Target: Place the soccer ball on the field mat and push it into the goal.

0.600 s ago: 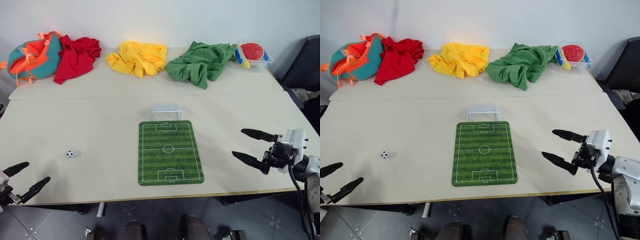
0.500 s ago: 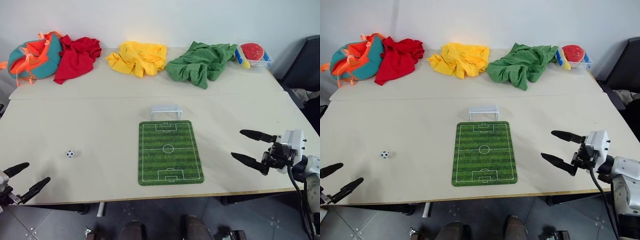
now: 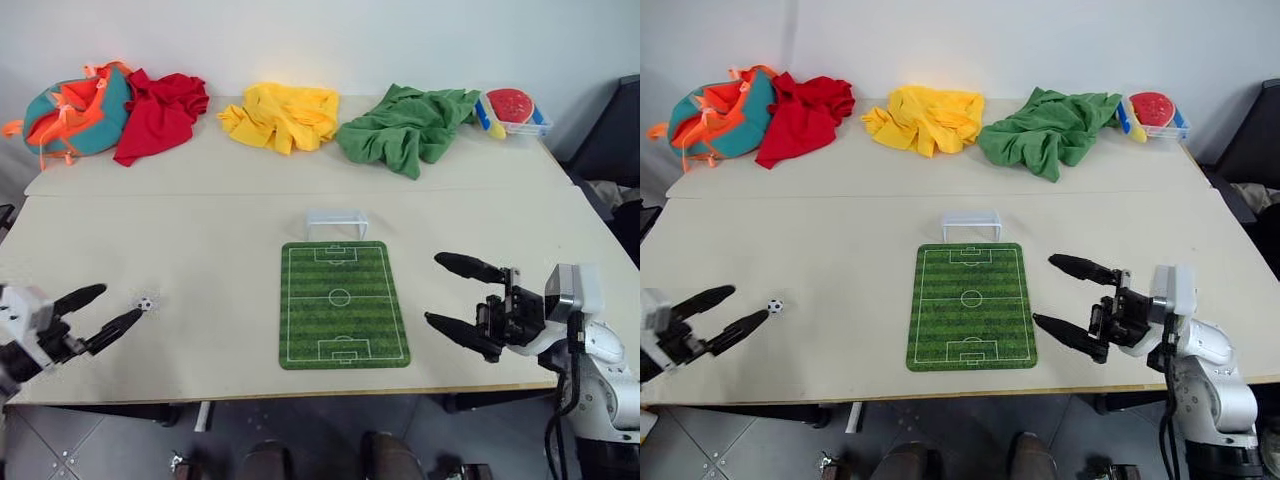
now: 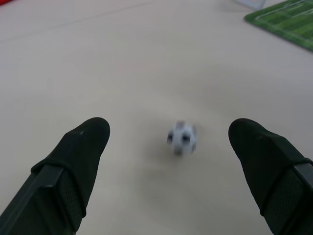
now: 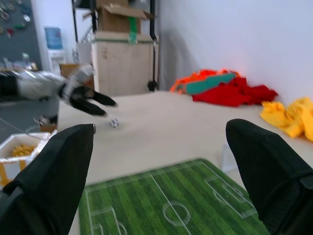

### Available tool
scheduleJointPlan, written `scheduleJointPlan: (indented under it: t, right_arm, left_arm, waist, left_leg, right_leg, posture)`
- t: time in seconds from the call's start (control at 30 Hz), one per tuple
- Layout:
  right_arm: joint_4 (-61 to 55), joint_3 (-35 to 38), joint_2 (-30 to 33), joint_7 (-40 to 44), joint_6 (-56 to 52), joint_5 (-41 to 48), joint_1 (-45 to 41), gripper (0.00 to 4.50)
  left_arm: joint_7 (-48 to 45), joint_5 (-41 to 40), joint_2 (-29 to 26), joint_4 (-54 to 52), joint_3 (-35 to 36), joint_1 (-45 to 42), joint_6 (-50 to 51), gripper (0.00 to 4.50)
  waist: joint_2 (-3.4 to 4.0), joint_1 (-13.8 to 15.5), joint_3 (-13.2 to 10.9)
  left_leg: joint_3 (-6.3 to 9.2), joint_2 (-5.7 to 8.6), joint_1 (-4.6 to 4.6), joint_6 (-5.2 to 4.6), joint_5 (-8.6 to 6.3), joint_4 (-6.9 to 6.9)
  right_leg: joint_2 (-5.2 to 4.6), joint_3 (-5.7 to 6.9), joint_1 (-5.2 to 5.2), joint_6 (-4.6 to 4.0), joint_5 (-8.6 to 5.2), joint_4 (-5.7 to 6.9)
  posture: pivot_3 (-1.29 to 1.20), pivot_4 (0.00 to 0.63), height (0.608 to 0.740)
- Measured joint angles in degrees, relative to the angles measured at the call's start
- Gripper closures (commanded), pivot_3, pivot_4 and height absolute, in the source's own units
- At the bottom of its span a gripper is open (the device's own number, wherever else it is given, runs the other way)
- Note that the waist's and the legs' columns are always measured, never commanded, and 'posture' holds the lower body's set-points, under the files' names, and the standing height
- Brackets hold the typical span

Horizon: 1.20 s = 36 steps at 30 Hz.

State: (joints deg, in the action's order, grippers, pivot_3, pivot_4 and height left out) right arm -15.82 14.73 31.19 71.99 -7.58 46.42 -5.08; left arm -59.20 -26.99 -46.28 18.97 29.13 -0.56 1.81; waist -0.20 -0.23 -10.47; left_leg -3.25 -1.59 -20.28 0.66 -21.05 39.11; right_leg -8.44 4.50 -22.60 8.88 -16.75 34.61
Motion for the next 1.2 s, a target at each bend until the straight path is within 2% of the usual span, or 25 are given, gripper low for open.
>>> scheduleJointPlan:
  t: [0.17,0.43,0.53,0.8,0.87,0.93,1.03,1.2]
  right_arm:
    - [-1.1,-0.9,1.1,1.4,-1.3,0.2,1.8,0.00]
    - [-2.0,-0.8,2.3,3.1,-1.3,0.1,5.8,0.00]
    - [-2.0,-0.7,2.3,3.2,-1.1,0.0,7.0,0.00]
    - [-2.0,-0.7,2.2,2.4,0.4,-0.9,8.2,0.00]
    - [-2.0,-0.7,1.9,2.1,1.1,-1.2,7.9,0.00]
    - [-2.1,-0.7,1.8,1.7,1.4,-1.2,7.8,0.00]
    - [-3.2,-0.4,1.8,0.1,1.2,-0.9,8.2,0.00]
    - [-5.5,5.2,4.2,0.9,1.3,1.3,12.2,0.00]
  left_arm:
    - [-1.0,3.3,-0.2,5.8,-5.3,-3.9,-0.3,0.05]
    - [-2.4,4.7,-0.8,10.1,-6.1,-6.6,-2.1,0.05]
    - [-2.9,4.7,-0.8,11.1,-6.2,-7.5,-2.0,0.65]
    - [-4.3,4.9,-1.9,13.4,-7.2,-9.2,-1.6,3.18]
    - [-4.6,4.9,-2.0,13.6,-7.3,-9.4,-1.6,3.63]
    - [-5.8,4.4,-2.3,13.1,-7.7,-9.5,-0.1,3.63]
    - [-11.1,1.2,-3.4,5.6,-10.4,-9.5,9.1,3.63]
    - [-13.5,-0.9,-3.8,-8.4,-17.5,-17.9,19.1,3.63]
  waist:
    - [0.00,-0.1,0.0]
    - [-0.05,0.1,0.0]
    - [-0.06,0.1,0.0]
    - [-0.06,0.1,0.0]
    - [-0.06,0.1,0.0]
    - [-0.06,0.1,0.0]
    - [-0.08,0.4,0.0]
    - [-0.10,1.9,0.0]
  left_leg:
    - [-0.20,-0.04,-0.01,0.00,-0.01,-0.01]
    - [-0.24,-0.06,0.06,0.01,-0.01,0.02]
    - [-0.25,-0.06,0.06,0.01,-0.01,0.02]
    - [-0.26,-0.06,0.06,0.01,-0.01,0.02]
    - [-0.26,-0.06,0.06,0.01,-0.01,0.02]
    - [-0.26,-0.06,0.06,0.01,-0.01,0.02]
    - [-0.23,-0.05,0.01,0.01,-0.01,0.06]
    - [-0.20,-0.01,-0.01,-0.01,0.00,0.16]
  right_leg:
    - [0.04,0.01,-0.13,0.00,0.00,0.04]
    - [0.04,-0.02,-0.12,0.00,0.00,0.14]
    - [0.04,-0.03,-0.12,0.00,0.00,0.14]
    - [0.04,-0.03,-0.12,0.00,0.00,0.14]
    - [0.04,-0.03,-0.12,0.00,0.00,0.14]
    - [0.04,-0.03,-0.12,0.00,0.00,0.15]
    - [0.04,-0.03,-0.13,0.00,0.00,0.18]
    - [0.04,-0.05,-0.08,0.00,0.03,0.19]
  posture:
    - [0.00,0.150,0.740]
    - [0.00,0.150,0.740]
    - [0.00,0.150,0.740]
    - [0.00,0.150,0.740]
    - [0.00,0.150,0.740]
    - [0.00,0.150,0.740]
    - [0.00,0.150,0.740]
    - [0.00,0.150,0.740]
